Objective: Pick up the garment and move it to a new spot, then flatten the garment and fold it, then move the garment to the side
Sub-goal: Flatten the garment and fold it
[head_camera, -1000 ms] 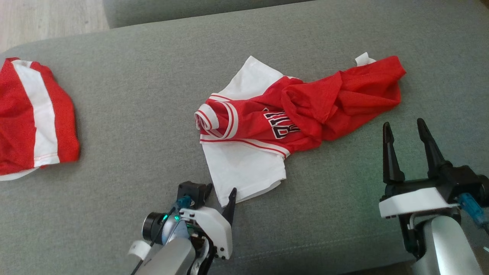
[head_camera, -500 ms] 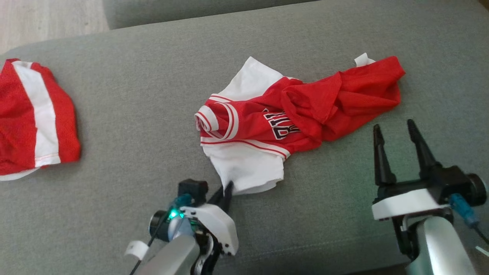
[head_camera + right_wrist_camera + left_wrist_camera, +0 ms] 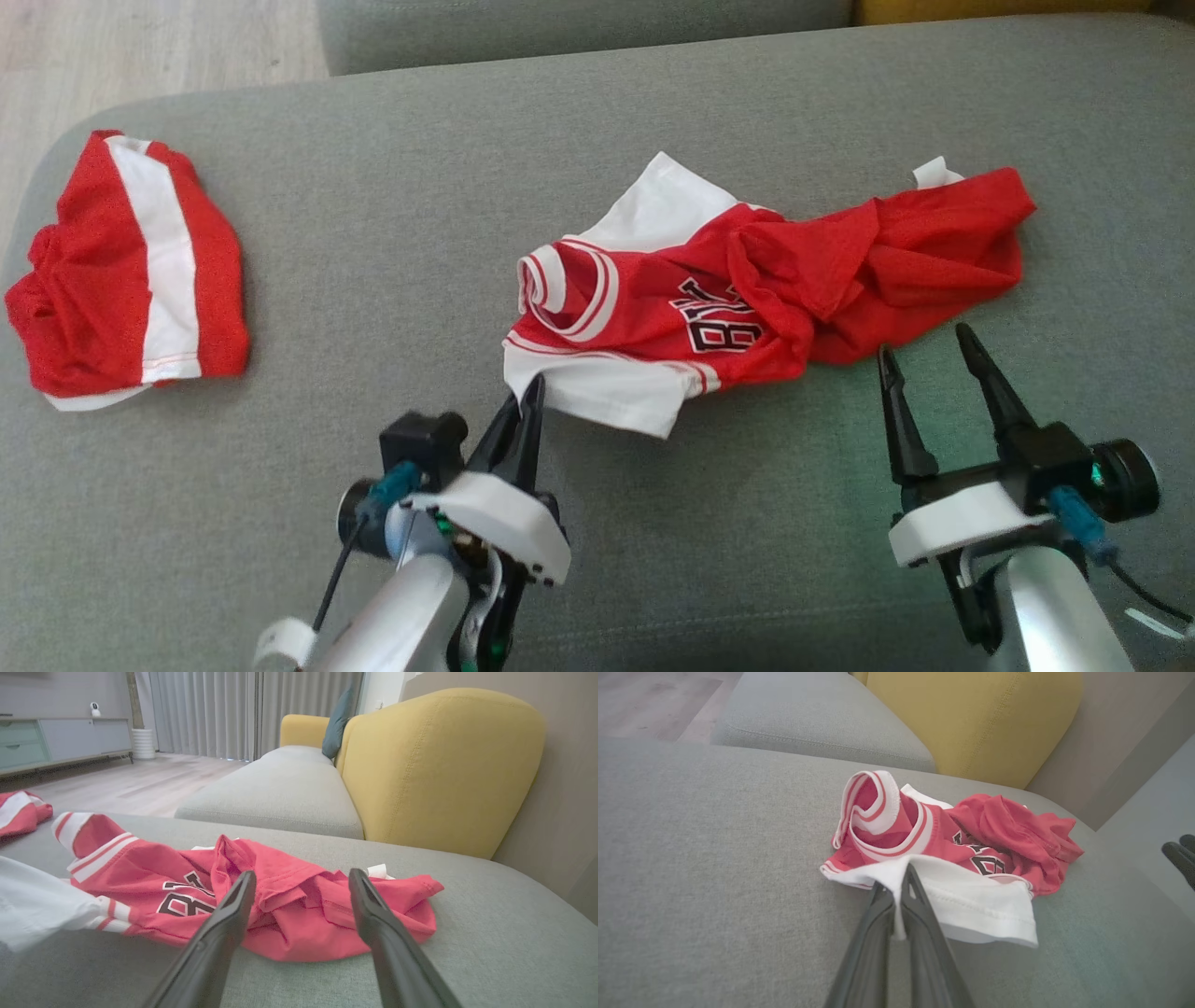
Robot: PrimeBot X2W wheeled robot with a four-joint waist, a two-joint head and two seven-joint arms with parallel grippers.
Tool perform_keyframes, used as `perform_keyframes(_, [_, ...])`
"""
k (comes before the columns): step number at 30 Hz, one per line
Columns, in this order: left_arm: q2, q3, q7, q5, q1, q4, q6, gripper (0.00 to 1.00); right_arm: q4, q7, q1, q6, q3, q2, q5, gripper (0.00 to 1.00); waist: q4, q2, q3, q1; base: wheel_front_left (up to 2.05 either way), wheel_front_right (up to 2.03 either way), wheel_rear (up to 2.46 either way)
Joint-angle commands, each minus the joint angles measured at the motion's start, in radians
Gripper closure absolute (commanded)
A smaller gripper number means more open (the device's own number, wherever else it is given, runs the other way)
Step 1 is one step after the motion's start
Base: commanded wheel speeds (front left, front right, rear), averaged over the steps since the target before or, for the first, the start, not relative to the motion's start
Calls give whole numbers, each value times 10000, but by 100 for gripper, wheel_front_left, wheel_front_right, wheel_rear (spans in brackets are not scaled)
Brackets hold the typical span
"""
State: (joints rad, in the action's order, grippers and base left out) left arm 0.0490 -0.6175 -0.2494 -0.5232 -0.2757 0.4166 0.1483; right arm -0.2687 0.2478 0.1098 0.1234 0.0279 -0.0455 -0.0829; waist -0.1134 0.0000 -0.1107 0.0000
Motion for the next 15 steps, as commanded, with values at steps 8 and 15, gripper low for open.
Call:
perform_keyframes(8, [27, 494, -123, 451, 200, -672, -262, 100, -699, -388, 1118, 73, 223, -47, -1474, 0, 256, 0, -56, 0, 0, 0, 0])
perform_keyframes(15, [16, 373, -123, 432, 167, -846, -320, 100, -1568, -615, 2052, 73, -7, -47, -2651, 0, 448, 0, -255, 0, 0, 0, 0])
